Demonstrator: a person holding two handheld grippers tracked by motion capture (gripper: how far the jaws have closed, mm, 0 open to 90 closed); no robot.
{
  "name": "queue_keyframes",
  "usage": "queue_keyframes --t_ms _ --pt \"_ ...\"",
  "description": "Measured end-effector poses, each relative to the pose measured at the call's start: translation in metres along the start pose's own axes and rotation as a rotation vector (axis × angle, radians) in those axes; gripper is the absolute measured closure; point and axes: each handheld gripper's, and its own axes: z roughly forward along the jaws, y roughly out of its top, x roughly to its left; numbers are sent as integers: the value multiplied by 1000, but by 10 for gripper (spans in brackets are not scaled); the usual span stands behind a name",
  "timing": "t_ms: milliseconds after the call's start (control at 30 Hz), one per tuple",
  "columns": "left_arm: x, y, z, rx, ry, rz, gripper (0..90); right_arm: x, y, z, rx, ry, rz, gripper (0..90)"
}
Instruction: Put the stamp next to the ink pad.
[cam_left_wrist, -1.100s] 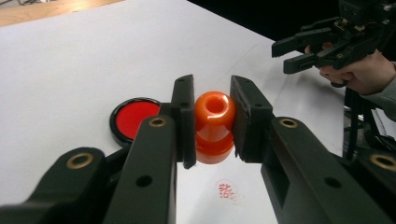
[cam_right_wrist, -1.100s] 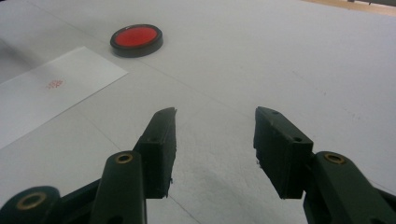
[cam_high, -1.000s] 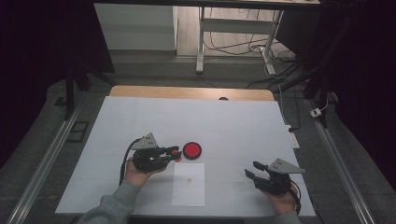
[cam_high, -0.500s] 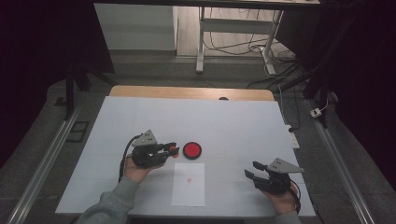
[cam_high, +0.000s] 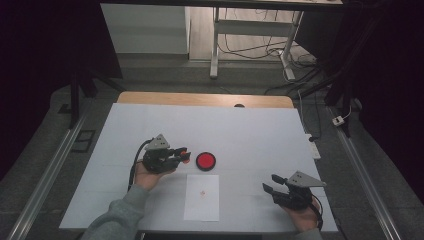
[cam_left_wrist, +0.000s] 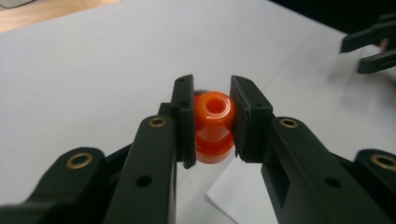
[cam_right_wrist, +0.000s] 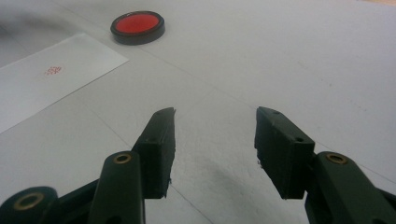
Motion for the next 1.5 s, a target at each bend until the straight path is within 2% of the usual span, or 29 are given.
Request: queue_keyframes --t_ms 300,600,667,833,1167,1500 --pt "11 -2 24 50 27 -6 721 1 -3 -1 8 -2 2 473" --pt "24 1 46 63 54 -6 720 1 -5 -1 18 -7 -1 471" --pt "26 1 50 74 49 -7 721 2 -5 -2 14 -9 0 471" --pt "33 -3 57 90 56 -17 720 1 -7 -3 17 -14 7 470" --pt "38 -6 70 104 92 0 719 2 -7 -4 20 -11 4 470" --pt "40 -9 73 129 94 -8 711 2 -7 -4 22 -12 5 469"
